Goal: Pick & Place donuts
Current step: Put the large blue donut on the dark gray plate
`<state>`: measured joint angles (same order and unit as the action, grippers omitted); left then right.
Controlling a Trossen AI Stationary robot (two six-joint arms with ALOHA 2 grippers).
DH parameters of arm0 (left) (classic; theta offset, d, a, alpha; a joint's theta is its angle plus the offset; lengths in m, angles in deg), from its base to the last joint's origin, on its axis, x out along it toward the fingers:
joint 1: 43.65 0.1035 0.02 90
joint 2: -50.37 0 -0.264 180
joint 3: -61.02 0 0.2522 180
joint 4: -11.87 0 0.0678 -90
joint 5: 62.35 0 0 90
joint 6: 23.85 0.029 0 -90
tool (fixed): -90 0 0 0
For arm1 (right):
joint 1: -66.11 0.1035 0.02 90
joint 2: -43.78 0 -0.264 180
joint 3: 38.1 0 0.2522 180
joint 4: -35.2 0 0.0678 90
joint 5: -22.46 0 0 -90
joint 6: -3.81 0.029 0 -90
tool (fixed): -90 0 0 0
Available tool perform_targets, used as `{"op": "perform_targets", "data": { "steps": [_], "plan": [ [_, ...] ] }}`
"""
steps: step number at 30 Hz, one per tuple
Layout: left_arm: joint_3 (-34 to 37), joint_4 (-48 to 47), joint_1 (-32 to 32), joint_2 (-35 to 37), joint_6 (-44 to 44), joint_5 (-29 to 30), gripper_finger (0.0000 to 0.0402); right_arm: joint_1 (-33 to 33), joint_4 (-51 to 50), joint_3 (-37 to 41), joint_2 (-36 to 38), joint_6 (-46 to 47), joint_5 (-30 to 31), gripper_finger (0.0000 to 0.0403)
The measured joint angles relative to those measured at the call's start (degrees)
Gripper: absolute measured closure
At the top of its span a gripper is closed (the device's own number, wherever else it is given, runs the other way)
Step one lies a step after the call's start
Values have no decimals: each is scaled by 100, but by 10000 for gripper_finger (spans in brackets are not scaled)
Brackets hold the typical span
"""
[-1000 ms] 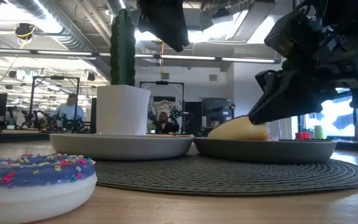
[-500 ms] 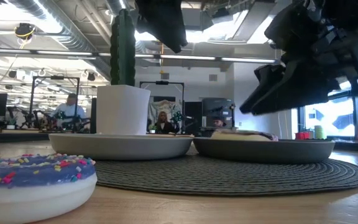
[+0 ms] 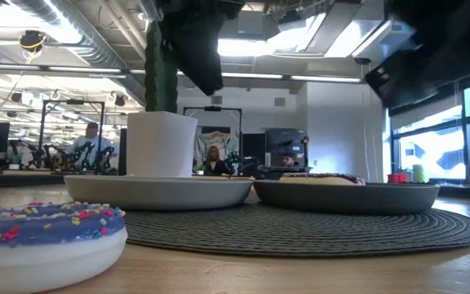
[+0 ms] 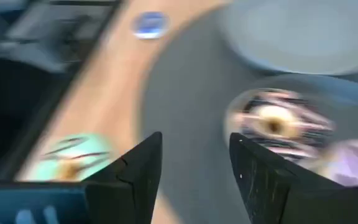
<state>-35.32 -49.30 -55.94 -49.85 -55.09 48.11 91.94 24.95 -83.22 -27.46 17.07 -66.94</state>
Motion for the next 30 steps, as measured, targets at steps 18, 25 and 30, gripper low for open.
{"op": "perform_targets", "data": {
  "steps": [18,25,30],
  "plan": [
    [161,441,2,-31,198,138,253,1182,-615,-1042,-1861,504,-132,242],
    [161,590,0,-31,199,-8,250,1329,-621,-1396,-2275,886,-164,273],
    [161,607,-17,-30,199,-23,251,1385,-488,-1443,-2568,905,-162,286]
  ]
}}
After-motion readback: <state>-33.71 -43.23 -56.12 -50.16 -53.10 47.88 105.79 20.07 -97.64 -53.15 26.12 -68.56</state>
